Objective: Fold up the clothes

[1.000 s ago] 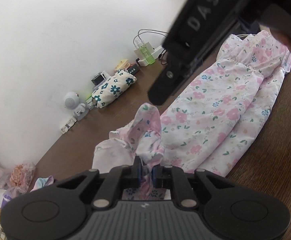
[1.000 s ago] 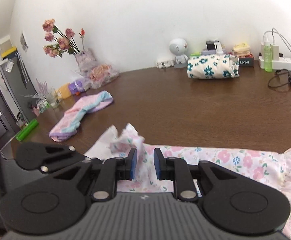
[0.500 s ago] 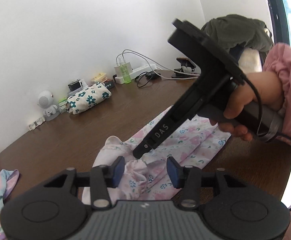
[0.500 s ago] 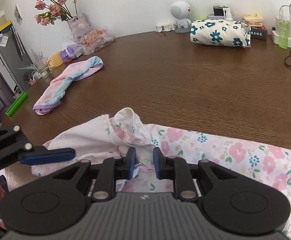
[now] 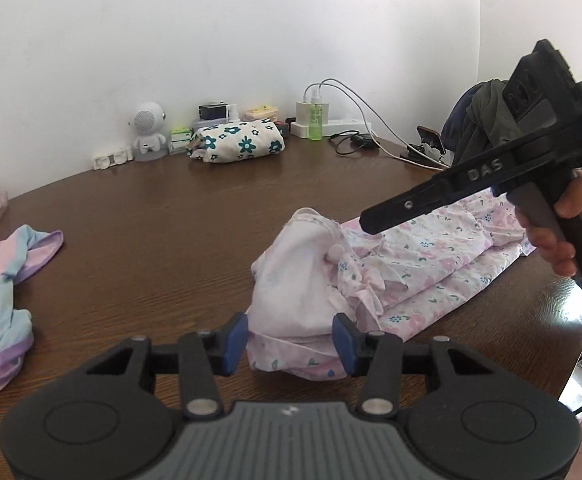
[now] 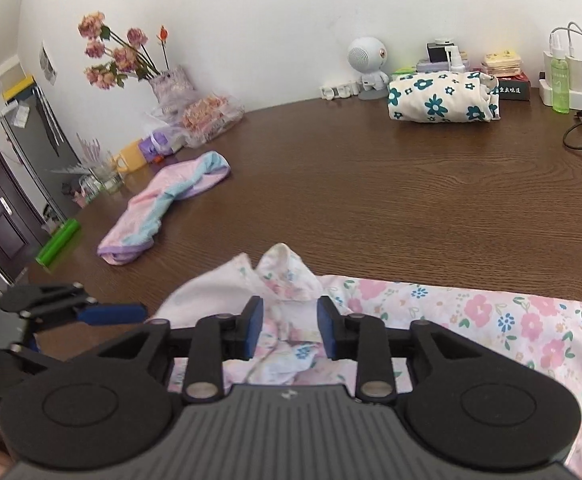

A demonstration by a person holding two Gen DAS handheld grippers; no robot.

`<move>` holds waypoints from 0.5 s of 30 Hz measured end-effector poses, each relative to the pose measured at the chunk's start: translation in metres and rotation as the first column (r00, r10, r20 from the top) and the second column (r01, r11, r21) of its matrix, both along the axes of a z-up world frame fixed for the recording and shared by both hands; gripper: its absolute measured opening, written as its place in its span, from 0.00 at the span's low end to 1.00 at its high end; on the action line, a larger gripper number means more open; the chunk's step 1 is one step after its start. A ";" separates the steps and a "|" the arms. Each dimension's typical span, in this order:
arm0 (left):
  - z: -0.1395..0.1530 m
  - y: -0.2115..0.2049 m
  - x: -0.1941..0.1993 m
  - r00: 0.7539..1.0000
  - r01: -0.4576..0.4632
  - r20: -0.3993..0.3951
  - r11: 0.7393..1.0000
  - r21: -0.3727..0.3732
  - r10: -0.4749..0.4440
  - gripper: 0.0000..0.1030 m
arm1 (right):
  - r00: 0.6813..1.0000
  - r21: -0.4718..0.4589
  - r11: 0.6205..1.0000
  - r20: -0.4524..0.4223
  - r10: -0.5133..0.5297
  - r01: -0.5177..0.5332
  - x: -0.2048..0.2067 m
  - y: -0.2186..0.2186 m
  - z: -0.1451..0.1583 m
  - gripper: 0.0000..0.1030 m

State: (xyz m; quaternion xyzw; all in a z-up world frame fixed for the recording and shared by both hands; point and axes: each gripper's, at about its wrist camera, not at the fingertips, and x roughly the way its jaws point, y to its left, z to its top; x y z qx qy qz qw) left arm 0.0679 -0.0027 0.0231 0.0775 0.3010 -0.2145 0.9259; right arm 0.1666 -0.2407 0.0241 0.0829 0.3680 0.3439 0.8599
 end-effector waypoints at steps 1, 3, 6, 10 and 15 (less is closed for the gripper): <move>-0.002 -0.001 0.000 1.000 0.009 0.002 1.000 -0.003 -0.009 0.44 | 1.000 0.021 1.000 -0.014 0.004 -0.004 -0.006 -0.001 0.004 0.42; -0.005 -0.004 -0.001 1.000 0.028 0.005 1.000 -0.008 -0.028 0.44 | 0.998 0.033 0.999 -0.070 0.004 -0.002 -0.015 0.001 0.005 0.43; -0.009 -0.006 -0.002 0.999 0.051 0.009 0.999 -0.016 -0.051 0.44 | 0.986 0.081 0.996 -0.164 -0.013 0.026 -0.018 0.008 -0.006 0.43; -0.012 -0.005 -0.002 0.998 0.063 0.011 0.998 -0.028 -0.063 0.44 | 0.971 0.120 0.989 -0.233 -0.050 0.080 -0.008 0.024 -0.017 0.43; -0.014 -0.004 0.002 0.994 0.109 0.009 0.992 -0.056 -0.109 0.43 | 0.961 0.035 0.996 -0.267 -0.074 0.086 0.000 0.050 -0.030 0.41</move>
